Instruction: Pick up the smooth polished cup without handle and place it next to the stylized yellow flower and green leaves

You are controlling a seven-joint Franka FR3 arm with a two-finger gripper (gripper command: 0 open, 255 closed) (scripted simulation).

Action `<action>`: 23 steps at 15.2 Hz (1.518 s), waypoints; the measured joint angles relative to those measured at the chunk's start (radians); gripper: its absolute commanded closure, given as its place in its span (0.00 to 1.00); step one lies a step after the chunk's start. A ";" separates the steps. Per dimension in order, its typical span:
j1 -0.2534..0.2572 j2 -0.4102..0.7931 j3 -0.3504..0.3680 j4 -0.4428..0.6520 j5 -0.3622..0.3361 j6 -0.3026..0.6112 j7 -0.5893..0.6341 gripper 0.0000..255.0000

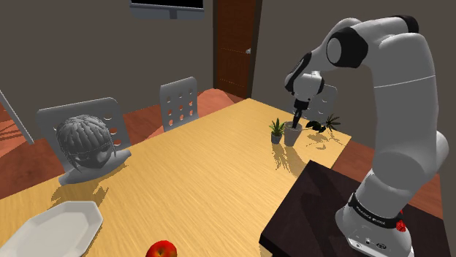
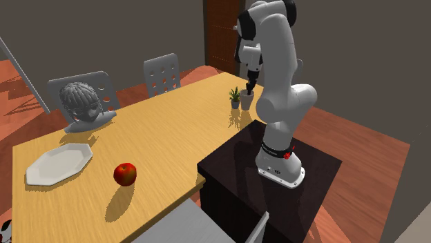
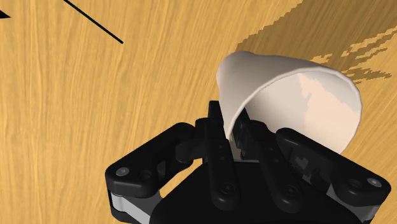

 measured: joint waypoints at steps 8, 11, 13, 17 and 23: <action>-0.004 0.012 0.006 0.000 0.009 0.010 -0.006 0.00; -0.004 0.011 0.006 0.000 0.009 0.010 -0.006 0.00; -0.004 0.011 0.006 0.000 0.009 0.010 -0.006 0.00; 0.007 -0.025 -0.017 0.023 -0.026 -0.042 0.018 0.00; 0.018 -0.067 -0.038 0.025 -0.057 -0.081 0.035 0.00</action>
